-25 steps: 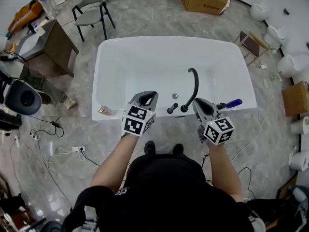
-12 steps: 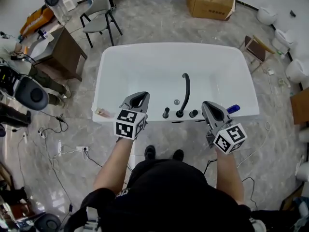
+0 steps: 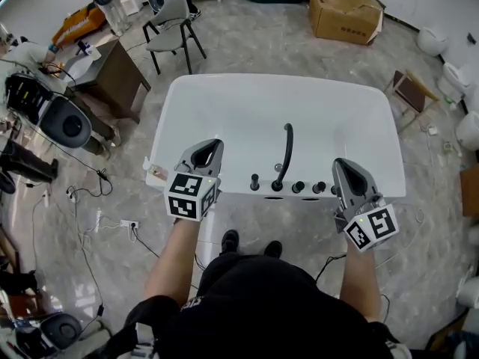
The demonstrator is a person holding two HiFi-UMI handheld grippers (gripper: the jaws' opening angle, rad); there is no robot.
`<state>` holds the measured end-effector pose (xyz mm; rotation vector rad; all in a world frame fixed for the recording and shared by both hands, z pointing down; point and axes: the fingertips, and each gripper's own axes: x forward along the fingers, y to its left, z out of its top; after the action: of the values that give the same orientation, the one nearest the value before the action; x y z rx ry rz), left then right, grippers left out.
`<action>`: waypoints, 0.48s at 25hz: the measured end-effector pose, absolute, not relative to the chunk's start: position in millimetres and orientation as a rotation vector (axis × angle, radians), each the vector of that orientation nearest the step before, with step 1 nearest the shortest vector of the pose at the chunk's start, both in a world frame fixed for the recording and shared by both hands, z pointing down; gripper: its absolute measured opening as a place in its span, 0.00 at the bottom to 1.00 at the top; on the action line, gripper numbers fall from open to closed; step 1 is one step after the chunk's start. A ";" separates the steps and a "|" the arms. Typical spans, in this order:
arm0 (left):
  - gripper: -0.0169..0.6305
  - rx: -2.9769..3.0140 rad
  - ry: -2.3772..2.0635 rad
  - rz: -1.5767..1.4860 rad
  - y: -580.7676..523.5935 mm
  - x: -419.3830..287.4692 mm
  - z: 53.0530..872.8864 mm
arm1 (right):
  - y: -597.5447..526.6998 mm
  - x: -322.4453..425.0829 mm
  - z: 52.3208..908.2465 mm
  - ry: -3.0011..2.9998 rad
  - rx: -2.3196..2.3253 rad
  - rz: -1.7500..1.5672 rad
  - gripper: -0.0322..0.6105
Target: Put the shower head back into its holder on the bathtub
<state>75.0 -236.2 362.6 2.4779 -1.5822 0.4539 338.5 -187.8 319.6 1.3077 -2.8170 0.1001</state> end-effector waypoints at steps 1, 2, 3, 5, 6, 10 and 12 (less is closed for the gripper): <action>0.06 2.475 -1.598 0.442 -235.6 76.0 358.3 | -188.6 341.8 315.5 -2.826 1.311 0.091 0.07; 0.06 2.474 -1.611 0.430 -234.9 77.5 353.6 | -189.5 344.3 311.6 -2.837 1.313 0.089 0.07; 0.06 2.474 -1.622 0.420 -234.2 79.2 348.9 | -190.4 345.9 308.2 -2.849 1.314 0.094 0.07; 0.06 2.481 -1.633 0.409 -232.8 82.2 340.4 | -192.9 346.1 302.4 -2.870 1.318 0.109 0.07; 0.06 2.487 -1.633 0.408 -232.3 82.8 337.2 | -194.3 344.1 300.2 -2.877 1.320 0.110 0.07; 0.06 2.504 -1.633 0.424 -230.9 74.3 335.4 | -197.6 327.1 294.8 -2.901 1.317 0.092 0.07; 0.06 2.503 -1.639 0.418 -231.5 65.1 336.4 | -195.9 315.4 294.4 -2.903 1.308 0.075 0.07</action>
<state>65.1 -231.5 336.4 2.5031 -1.6385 0.4183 315.4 -195.9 294.4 1.3079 -2.9031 0.0747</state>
